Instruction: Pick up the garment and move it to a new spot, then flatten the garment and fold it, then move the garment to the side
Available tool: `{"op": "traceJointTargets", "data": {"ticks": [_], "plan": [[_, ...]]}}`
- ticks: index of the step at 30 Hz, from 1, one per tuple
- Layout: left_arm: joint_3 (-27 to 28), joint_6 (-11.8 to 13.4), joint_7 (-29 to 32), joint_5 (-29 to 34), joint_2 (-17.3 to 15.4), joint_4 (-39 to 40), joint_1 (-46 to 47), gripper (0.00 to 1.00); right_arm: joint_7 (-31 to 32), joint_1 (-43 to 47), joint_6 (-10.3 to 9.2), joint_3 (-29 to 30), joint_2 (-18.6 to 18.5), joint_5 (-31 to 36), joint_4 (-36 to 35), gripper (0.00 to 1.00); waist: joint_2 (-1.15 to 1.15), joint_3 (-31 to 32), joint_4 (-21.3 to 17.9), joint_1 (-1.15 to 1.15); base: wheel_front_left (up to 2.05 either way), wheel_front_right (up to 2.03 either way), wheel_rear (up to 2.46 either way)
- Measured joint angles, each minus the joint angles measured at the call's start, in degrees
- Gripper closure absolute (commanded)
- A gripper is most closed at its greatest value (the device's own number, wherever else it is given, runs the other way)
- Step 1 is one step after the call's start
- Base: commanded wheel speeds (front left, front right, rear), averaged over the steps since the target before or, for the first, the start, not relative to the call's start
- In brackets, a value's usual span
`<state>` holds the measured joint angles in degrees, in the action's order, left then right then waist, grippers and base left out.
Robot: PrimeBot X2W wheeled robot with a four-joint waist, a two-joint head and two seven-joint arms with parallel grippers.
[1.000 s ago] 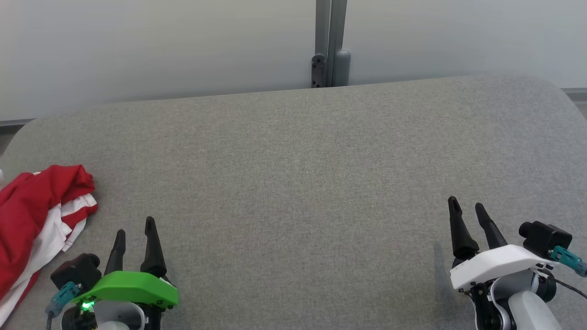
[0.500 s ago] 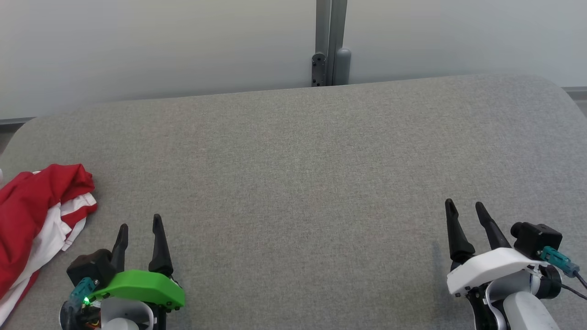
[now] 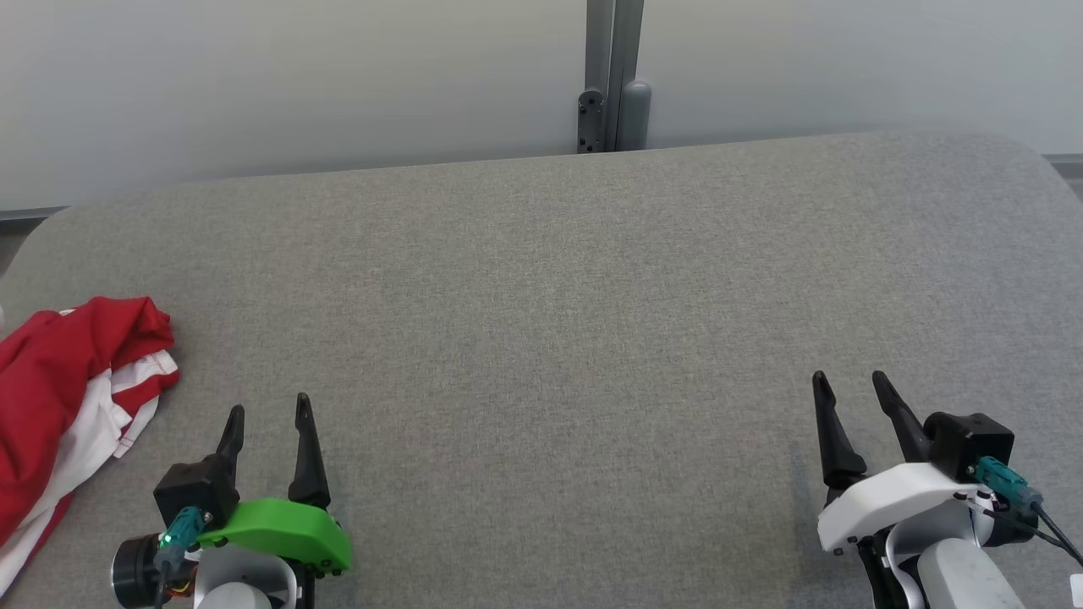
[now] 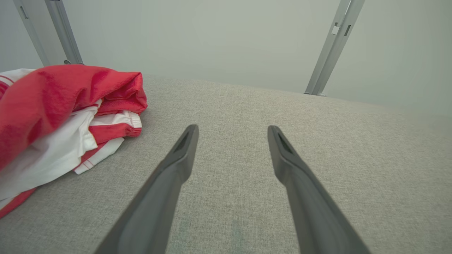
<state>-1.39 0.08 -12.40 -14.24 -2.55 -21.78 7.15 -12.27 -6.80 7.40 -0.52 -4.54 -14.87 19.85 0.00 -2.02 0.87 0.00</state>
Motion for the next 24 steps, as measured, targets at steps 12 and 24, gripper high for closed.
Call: {"op": "traceJointTargets", "data": {"ticks": [12, 24], "plan": [[-0.34, 0.80, -1.30, 4.67, -0.04, 0.03, 0.58, 0.00, -1.46, -0.57, 0.01, 0.04, -0.03, 5.34, 0.09, 0.00, 0.00, -0.82, 0.00, 0.00, 0.00, 0.00, 0.00], [-0.34, 1.53, -2.45, 9.24, -0.11, 0.73, 0.63, 0.00, -2.63, -0.58, 0.08, 1.74, 0.40, 10.47, -1.19, 0.00, 0.00, -1.04, 0.57, 0.00, 0.00, 0.00, 0.00]]}}
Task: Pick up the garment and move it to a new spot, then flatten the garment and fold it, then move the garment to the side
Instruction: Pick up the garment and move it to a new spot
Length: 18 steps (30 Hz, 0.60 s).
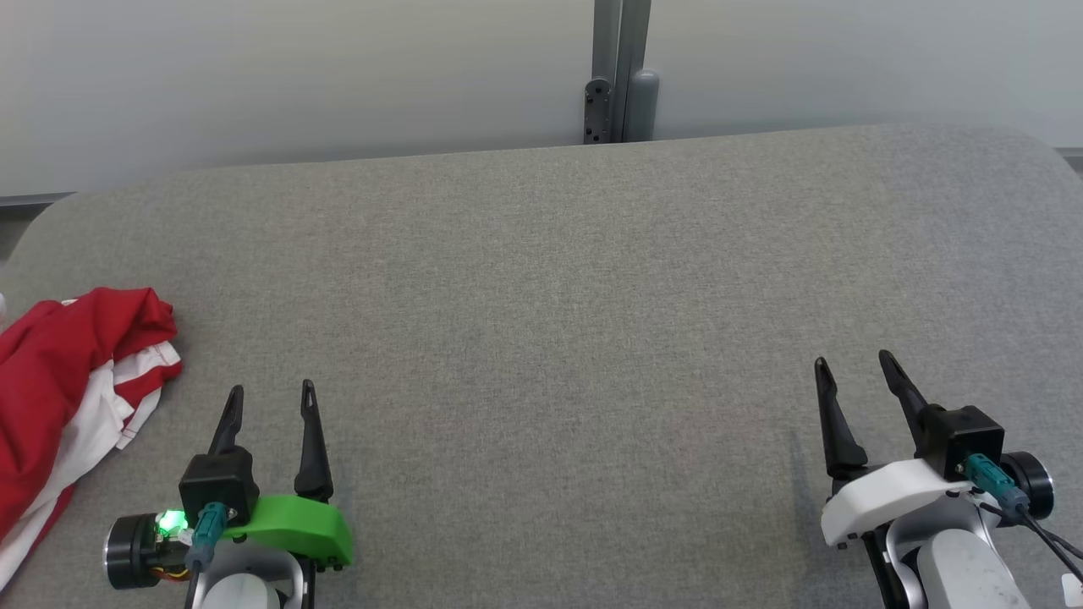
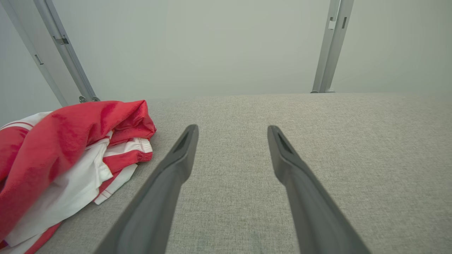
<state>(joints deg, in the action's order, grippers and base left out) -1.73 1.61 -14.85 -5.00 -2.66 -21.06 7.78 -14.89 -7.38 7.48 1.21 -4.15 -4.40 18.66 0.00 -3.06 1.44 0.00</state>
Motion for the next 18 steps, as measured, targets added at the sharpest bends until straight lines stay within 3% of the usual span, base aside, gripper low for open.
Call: {"op": "traceJointTargets", "data": {"ticks": [9, 18], "plan": [[0.11, -0.05, -0.29, 0.13, -0.02, 0.01, 0.27, 0.00, -0.14, 0.01, 0.00, 0.02, 0.02, 0.53, -0.23, 0.00, 0.00, -0.46, 1.01, 0.00, 0.00, 0.00, 0.00], [0.33, 1.13, -0.30, -0.96, -0.03, 0.55, 0.67, 0.00, -0.15, -0.58, 0.00, -2.42, -0.27, 0.18, -1.19, 0.00, 0.00, -1.39, 4.99, 0.00, 0.00, 0.00, 0.00]]}}
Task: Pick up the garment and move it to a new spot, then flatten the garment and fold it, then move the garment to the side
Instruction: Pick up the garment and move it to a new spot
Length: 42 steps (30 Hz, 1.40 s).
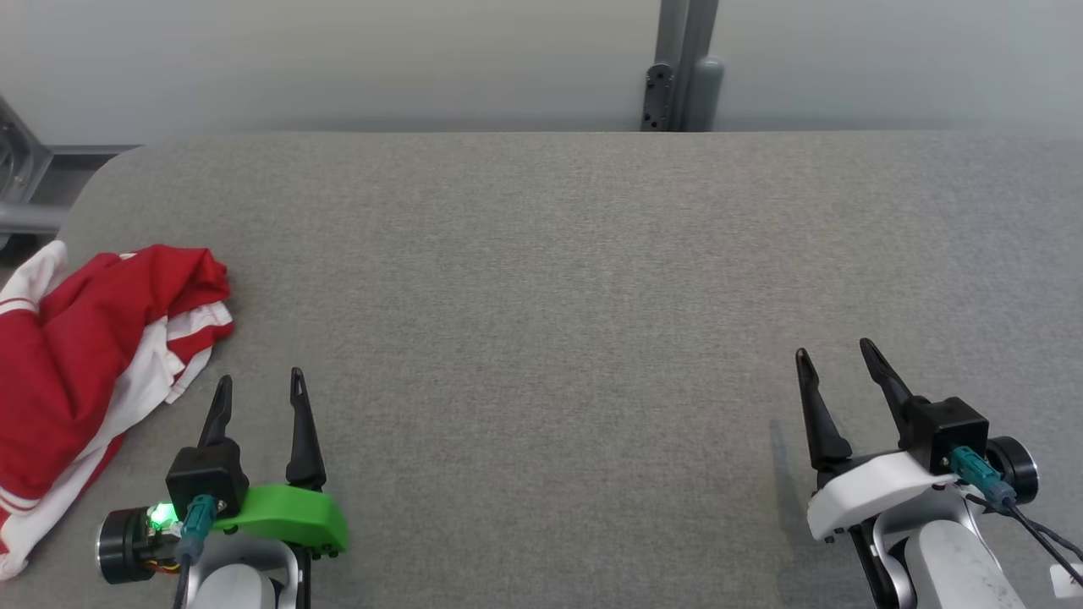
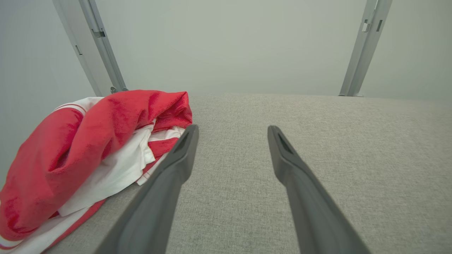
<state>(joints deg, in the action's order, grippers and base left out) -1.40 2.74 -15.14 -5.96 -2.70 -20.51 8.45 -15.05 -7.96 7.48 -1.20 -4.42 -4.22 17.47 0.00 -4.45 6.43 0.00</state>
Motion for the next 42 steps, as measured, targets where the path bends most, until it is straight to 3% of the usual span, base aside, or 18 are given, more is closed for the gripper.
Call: {"op": "traceJointTargets", "data": {"ticks": [27, 36, 42], "plan": [[3.02, 1.16, 0.00, -4.01, -0.05, -0.07, -2.06, 0.00, 0.00, -0.81, 0.01, -7.87, -1.46, -1.85, 0.30, 0.00, 0.00, -1.65, 21.14, 0.00, 0.00, 0.00, 0.00], [3.48, 1.15, 0.00, -5.58, -0.04, -0.29, -2.54, 0.00, 0.00, -0.92, 0.01, -9.00, -2.00, -2.25, 0.35, 0.00, 0.00, -2.32, 21.79, 0.00, 0.00, 0.00, 0.00], [5.39, -1.18, 0.00, -9.00, -0.03, -2.71, 0.02, 0.00, 0.00, -1.49, 0.01, -9.53, -3.22, -2.24, -0.29, 0.00, 0.00, -3.76, 20.31, 0.00, 0.00, 0.00, 0.00]]}}
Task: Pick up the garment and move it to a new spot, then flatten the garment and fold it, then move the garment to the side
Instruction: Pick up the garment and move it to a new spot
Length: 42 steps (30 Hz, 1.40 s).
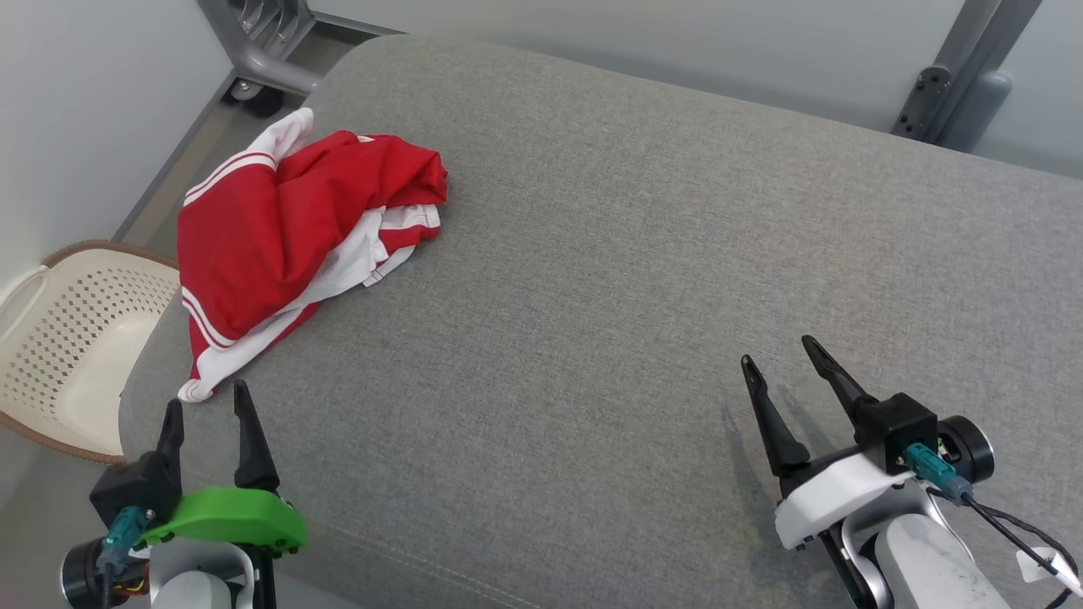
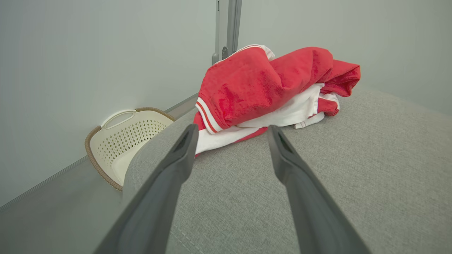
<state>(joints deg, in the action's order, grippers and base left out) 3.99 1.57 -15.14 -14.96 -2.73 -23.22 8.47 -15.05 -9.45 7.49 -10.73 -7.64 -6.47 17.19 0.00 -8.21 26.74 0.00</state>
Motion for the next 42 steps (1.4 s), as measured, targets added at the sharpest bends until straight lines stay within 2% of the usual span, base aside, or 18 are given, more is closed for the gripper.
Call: {"op": "traceJointTargets", "data": {"ticks": [7, 15, 19, 25, 33, 34, 35, 42], "plan": [[3.64, -2.05, 0.00, -0.13, -0.05, -3.39, 6.11, 0.00, 0.00, -1.53, -0.01, -0.59, -2.16, -0.01, -0.97, 0.00, 0.00, -2.98, -2.22, 0.00, 0.00, 0.00, 0.00], [7.72, -4.65, 0.00, 2.67, -0.08, -8.40, 13.88, 0.00, 0.00, -3.80, 0.00, -1.49, -3.71, -0.27, -2.00, 0.00, 0.00, -6.63, -5.29, 0.00, 0.00, 0.00, 0.00], [10.10, -5.65, 0.00, 4.10, -1.08, -11.48, 17.49, 0.00, 0.00, -5.24, 0.00, -2.24, -4.01, -0.43, -2.65, 0.00, 0.00, -8.41, -7.02, 0.00, 0.00, 0.00, 0.00], [13.17, -5.86, 0.00, 5.06, -2.40, -16.49, 21.89, 0.00, 0.00, -6.43, 0.00, -2.47, -4.55, -0.68, -3.59, 0.00, 0.00, -11.11, -9.43, 0.00, 0.00, 0.00, 0.00], [16.28, -2.58, 0.00, 6.62, -3.32, -22.70, 26.25, 0.00, 0.00, -7.51, 0.00, -1.91, -5.39, -0.77, -4.25, 0.00, 0.00, -14.40, -12.00, 0.00, 0.00, 0.00, 0.00], [16.41, -2.41, -0.01, 6.76, -3.35, -23.08, 26.40, 0.26, 0.00, -7.52, 0.00, -1.88, -5.42, -0.78, -4.30, 0.00, 0.00, -14.67, -12.21, 0.00, 0.00, 0.00, 0.00], [16.66, -2.32, 0.00, 6.87, -3.36, -23.39, 26.54, 1.00, 0.00, -7.55, 0.00, -1.83, -5.44, -0.85, -4.34, 0.00, 0.00, -14.96, -12.45, 0.00, 0.00, 0.00, 0.00], [18.31, -2.65, 0.00, 6.95, -3.45, -23.94, 27.22, 1.00, 0.00, -7.93, 0.00, -1.08, -5.27, -1.02, -4.42, 0.00, 0.00, -15.88, -13.72, 0.00, 0.00, 0.00, 0.00]]}}
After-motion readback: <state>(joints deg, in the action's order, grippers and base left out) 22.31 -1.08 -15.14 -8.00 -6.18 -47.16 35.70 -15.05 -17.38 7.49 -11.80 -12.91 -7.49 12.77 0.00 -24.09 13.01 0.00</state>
